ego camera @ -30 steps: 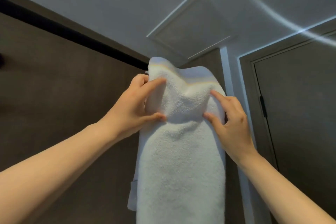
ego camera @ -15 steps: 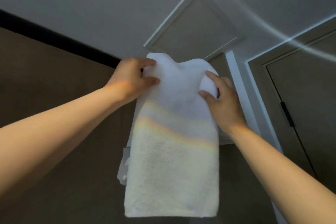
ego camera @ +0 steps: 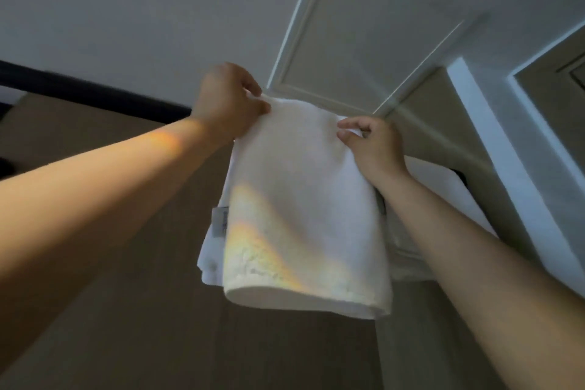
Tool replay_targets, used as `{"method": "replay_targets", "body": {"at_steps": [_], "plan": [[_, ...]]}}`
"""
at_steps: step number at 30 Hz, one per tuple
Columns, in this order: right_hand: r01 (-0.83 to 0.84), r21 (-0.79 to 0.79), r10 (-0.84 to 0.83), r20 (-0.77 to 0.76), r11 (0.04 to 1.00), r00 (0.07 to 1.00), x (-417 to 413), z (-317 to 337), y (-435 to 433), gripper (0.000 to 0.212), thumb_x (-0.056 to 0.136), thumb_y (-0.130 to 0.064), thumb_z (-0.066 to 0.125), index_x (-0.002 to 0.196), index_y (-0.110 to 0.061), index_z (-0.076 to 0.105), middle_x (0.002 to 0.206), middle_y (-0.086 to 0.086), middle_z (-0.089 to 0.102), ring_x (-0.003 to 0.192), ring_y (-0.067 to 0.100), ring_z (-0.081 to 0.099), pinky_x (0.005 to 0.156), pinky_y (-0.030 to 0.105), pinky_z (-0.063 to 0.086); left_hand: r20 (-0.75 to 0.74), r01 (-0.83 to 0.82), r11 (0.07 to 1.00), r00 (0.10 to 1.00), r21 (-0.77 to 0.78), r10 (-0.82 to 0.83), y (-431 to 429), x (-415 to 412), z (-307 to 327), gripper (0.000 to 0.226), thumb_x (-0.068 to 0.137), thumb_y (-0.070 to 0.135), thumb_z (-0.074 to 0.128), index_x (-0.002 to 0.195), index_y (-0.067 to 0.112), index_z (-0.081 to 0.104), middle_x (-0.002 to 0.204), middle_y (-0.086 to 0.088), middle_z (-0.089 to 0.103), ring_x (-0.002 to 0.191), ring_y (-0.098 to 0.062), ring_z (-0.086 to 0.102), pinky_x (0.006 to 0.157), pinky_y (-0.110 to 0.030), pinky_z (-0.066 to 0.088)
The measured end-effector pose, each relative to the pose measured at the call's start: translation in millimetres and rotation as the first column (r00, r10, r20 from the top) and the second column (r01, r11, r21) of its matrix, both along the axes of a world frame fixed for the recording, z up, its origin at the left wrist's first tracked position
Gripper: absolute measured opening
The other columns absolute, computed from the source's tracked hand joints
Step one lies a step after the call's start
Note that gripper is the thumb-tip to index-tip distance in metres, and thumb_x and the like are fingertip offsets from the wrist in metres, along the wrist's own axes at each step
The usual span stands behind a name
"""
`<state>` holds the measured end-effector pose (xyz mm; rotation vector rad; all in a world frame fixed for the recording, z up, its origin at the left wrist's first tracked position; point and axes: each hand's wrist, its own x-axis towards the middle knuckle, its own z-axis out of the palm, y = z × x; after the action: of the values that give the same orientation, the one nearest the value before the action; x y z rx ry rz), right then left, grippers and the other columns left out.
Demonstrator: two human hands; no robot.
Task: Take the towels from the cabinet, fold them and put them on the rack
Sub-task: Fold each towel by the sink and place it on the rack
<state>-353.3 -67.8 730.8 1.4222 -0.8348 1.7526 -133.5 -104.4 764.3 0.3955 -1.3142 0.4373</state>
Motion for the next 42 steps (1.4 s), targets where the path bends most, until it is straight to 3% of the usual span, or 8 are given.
{"method": "replay_targets", "body": {"at_steps": [5, 8, 10, 15, 20, 28, 38, 42], "plan": [[0.295, 0.283, -0.235, -0.226, 0.913, 0.945, -19.1, 13.7, 6.4, 0.048, 0.102, -0.036, 0.046, 0.06, -0.015, 0.056, 0.08, 0.017, 0.059, 0.081, 0.024, 0.055, 0.062, 0.03, 0.035, 0.057, -0.224, 0.96, 0.974, 0.169, 0.217, 4.9, -7.8, 9.4, 0.03, 0.089, 0.029, 0.069, 0.085, -0.001, 0.072, 0.081, -0.015, 0.063, 0.08, -0.03, 0.062, 0.072, -0.03, 0.043], [0.34, 0.33, -0.236, -0.318, 0.88, 0.918, -25.0, 2.4, 7.6, 0.05, 0.1, -0.056, 0.034, 0.089, -0.022, 0.069, 0.114, 0.012, 0.067, 0.108, 0.027, 0.06, 0.092, 0.035, 0.045, 0.116, -0.33, 0.933, 0.942, 0.14, 0.316, 15.6, -9.7, -14.7, 0.047, 0.098, 0.035, 0.052, 0.074, -0.003, 0.067, 0.066, -0.013, 0.054, 0.061, -0.023, 0.05, 0.058, -0.027, 0.033], [0.389, 0.325, -0.275, -0.344, 0.862, 0.898, -22.4, -2.4, 9.0, 0.049, 0.098, -0.064, 0.029, 0.077, -0.03, 0.058, 0.121, 0.01, 0.065, 0.114, 0.029, 0.058, 0.094, 0.037, 0.041, 0.155, -0.325, 0.941, 0.939, 0.098, 0.309, 22.2, -7.9, -35.2, 0.046, 0.097, 0.036, 0.051, 0.071, 0.001, 0.065, 0.065, -0.009, 0.055, 0.062, -0.023, 0.051, 0.054, -0.028, 0.03], [0.458, 0.379, -0.332, -0.352, 0.804, 0.875, -15.8, -4.9, 18.4, 0.068, 0.091, -0.074, 0.029, 0.121, -0.021, 0.06, 0.138, 0.012, 0.057, 0.127, 0.031, 0.052, 0.103, 0.04, 0.039, 0.159, -0.23, 0.969, 0.964, 0.095, 0.213, 40.7, -2.6, -69.9, 0.059, 0.082, 0.054, 0.065, 0.126, 0.015, 0.056, 0.123, -0.005, 0.051, 0.107, -0.021, 0.053, 0.085, -0.028, 0.038], [0.311, 0.361, -0.21, -0.291, 0.879, 0.933, -10.3, -16.0, 26.9, 0.056, 0.092, -0.053, 0.057, 0.136, -0.018, 0.054, 0.14, 0.01, 0.055, 0.128, 0.028, 0.051, 0.103, 0.033, 0.038, 0.21, -0.224, 0.925, 0.964, 0.308, 0.164, 41.7, 6.8, -84.5, 0.074, 0.064, 0.058, 0.078, 0.12, 0.015, 0.054, 0.119, -0.001, 0.053, 0.096, -0.017, 0.055, 0.07, -0.025, 0.043], [0.192, 0.347, -0.125, -0.208, 0.918, 0.97, -0.7, -42.8, 43.9, 0.052, 0.099, -0.038, 0.051, 0.146, -0.015, 0.044, 0.151, 0.008, 0.043, 0.139, 0.023, 0.039, 0.111, 0.031, 0.03, 0.034, 0.125, 0.855, 0.986, 0.503, -0.164, 40.4, -2.8, -92.7, 0.032, 0.081, 0.043, 0.073, 0.077, 0.014, 0.062, 0.071, 0.001, 0.063, 0.06, -0.01, 0.058, 0.034, -0.013, 0.037], [-0.095, 0.54, 0.076, 0.057, 0.836, 0.995, -22.6, -104.8, 59.8, 0.044, 0.098, -0.044, 0.046, 0.107, -0.005, 0.064, 0.093, 0.012, 0.07, 0.082, 0.026, 0.067, 0.074, 0.041, 0.057, 0.046, 0.25, 0.793, 0.943, 0.555, -0.329, 50.2, 2.9, -118.1, 0.029, 0.089, 0.036, 0.066, 0.104, 0.011, 0.068, 0.096, -0.009, 0.072, 0.087, -0.029, 0.069, 0.076, -0.04, 0.058], [-0.281, 0.575, 0.198, 0.205, 0.768, 0.959, -19.8, -97.3, 55.1, 0.043, 0.098, -0.043, 0.048, 0.083, -0.006, 0.063, 0.058, 0.002, 0.059, 0.05, 0.011, 0.055, 0.049, 0.022, 0.04, 0.019, 0.232, 0.865, 0.963, 0.445, -0.268, 51.1, 3.2, -125.2, 0.016, 0.089, 0.025, 0.067, 0.098, 0.012, 0.069, 0.088, -0.003, 0.071, 0.077, -0.018, 0.067, 0.062, -0.026, 0.051]]}}
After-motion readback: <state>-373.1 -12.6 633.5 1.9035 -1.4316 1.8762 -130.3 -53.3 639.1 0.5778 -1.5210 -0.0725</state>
